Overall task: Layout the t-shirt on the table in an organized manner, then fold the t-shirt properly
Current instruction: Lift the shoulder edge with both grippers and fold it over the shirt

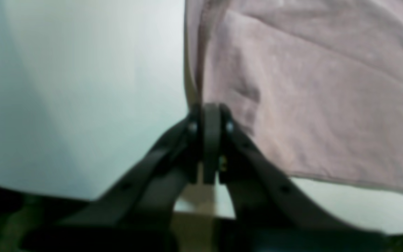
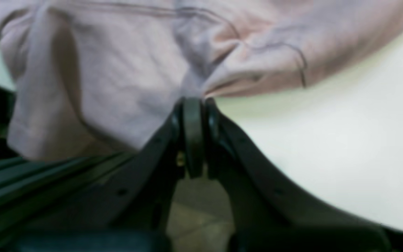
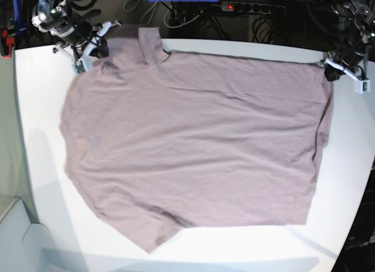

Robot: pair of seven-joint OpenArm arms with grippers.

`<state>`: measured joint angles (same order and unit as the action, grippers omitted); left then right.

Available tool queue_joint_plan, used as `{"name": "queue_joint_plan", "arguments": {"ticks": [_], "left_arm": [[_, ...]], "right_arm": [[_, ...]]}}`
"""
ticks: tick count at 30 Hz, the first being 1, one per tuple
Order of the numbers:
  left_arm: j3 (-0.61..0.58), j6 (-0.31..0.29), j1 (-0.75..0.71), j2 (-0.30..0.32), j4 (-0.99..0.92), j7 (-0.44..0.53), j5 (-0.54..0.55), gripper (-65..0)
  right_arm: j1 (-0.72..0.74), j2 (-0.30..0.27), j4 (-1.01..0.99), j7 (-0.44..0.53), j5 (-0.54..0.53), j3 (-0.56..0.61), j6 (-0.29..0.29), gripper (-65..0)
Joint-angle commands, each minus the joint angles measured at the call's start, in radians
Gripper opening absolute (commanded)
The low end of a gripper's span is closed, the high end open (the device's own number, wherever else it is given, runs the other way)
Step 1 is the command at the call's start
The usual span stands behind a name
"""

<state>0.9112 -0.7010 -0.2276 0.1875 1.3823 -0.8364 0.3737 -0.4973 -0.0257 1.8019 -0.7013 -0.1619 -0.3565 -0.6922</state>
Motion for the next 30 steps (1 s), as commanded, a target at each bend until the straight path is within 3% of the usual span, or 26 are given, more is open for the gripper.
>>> {"name": "queue_joint_plan", "arguments": {"ticks": [1,7,14,18,30], "left_arm": [[0.003,0.003,-0.008,0.01,0.029,-0.014,-0.012,-64.7],[0.003,0.003,0.029,0.01,0.108,-0.085,-0.011,-64.7],[0.003,0.003,0.092,0.008,0.225,-0.157,-0.017,-64.7],[0.003,0.003,0.142,0.01,0.25,-0.192,-0.02,-64.7],[-0.002,0.003,0.297,0.005,0.207,-0.188,-0.02,-64.7]], "right_arm": [[-0.001,-0.015,0.029,0.004,-0.001,-0.02,-0.006,-65.0],[0.044,-0.021,0.097,-0.002,0.0,-0.028,-0.006,-65.0],[0.147,-0.066,0.117,-0.111,0.0,-0.028,-0.006,-65.0],[0.194,-0.073,0.117,-0.126,0.0,-0.028,-0.006,-65.0],[0.355,-0.093,0.054,-0.125,0.0,-0.02,-0.006,-65.0]]}}
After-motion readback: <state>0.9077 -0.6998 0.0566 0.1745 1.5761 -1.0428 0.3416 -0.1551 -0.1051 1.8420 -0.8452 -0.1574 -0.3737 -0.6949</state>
